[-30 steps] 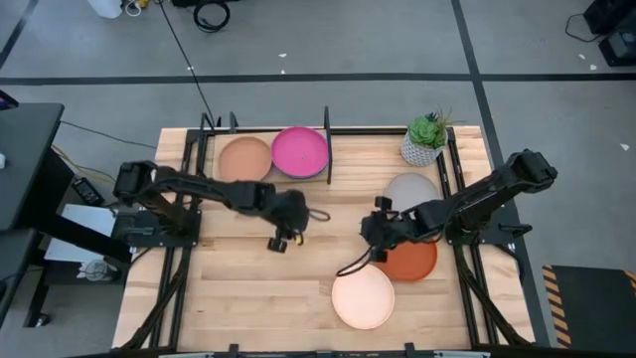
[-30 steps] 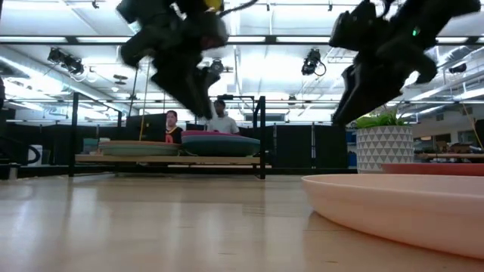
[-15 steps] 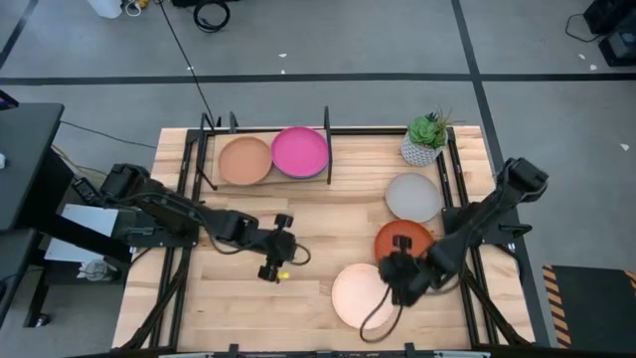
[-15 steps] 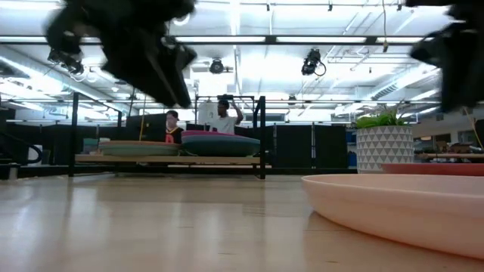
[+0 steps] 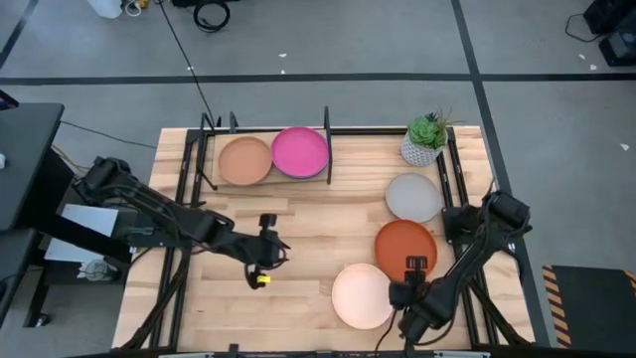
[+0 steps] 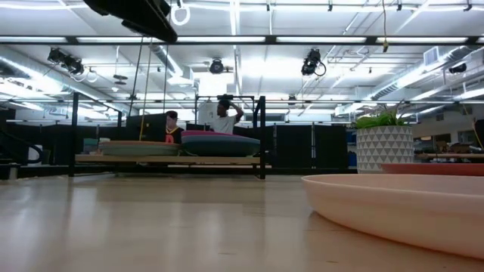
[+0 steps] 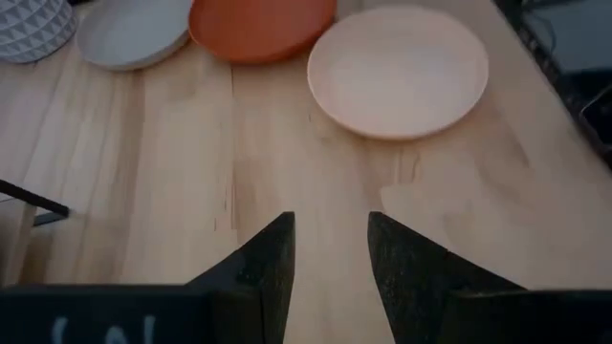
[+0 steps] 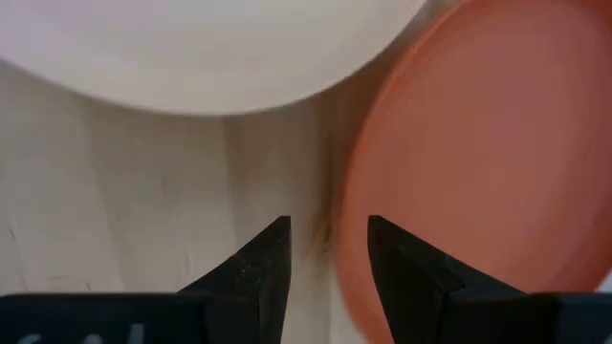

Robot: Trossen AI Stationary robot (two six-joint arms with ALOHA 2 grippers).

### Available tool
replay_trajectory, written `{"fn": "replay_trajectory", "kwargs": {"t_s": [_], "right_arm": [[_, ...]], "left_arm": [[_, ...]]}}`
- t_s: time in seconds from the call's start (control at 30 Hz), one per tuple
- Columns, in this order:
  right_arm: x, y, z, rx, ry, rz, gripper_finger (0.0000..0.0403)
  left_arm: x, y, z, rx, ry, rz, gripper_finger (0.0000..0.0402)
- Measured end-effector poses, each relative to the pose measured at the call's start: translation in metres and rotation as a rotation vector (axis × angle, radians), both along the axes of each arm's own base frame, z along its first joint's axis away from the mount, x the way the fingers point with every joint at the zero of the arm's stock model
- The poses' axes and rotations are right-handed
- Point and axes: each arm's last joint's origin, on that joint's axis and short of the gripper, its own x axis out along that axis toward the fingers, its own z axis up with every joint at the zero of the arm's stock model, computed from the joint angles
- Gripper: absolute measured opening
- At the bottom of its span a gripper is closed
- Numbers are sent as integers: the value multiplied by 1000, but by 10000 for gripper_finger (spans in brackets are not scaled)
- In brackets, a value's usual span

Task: Place and stack plates onto a shelf
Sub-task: Stack the orange plate on top of the pink plate on the shelf

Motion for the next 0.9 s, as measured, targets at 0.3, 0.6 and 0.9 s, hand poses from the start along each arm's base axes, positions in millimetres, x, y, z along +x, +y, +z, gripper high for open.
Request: {"fn": "replay_trajectory", "kwargs": {"t_s": [0.3,0.6,0.9], "right_arm": [[-9,5,-19,-105,45,5,140],[-10,6,-20,-116,61,66,34],[-4,1,-11,-223,45,168,18]], "left_arm": [[-1,0,1,-48,-4,36,141],[-1,-3,1,-57,-9,26,141],[1,-6,13,-6,-50,19,141]]}}
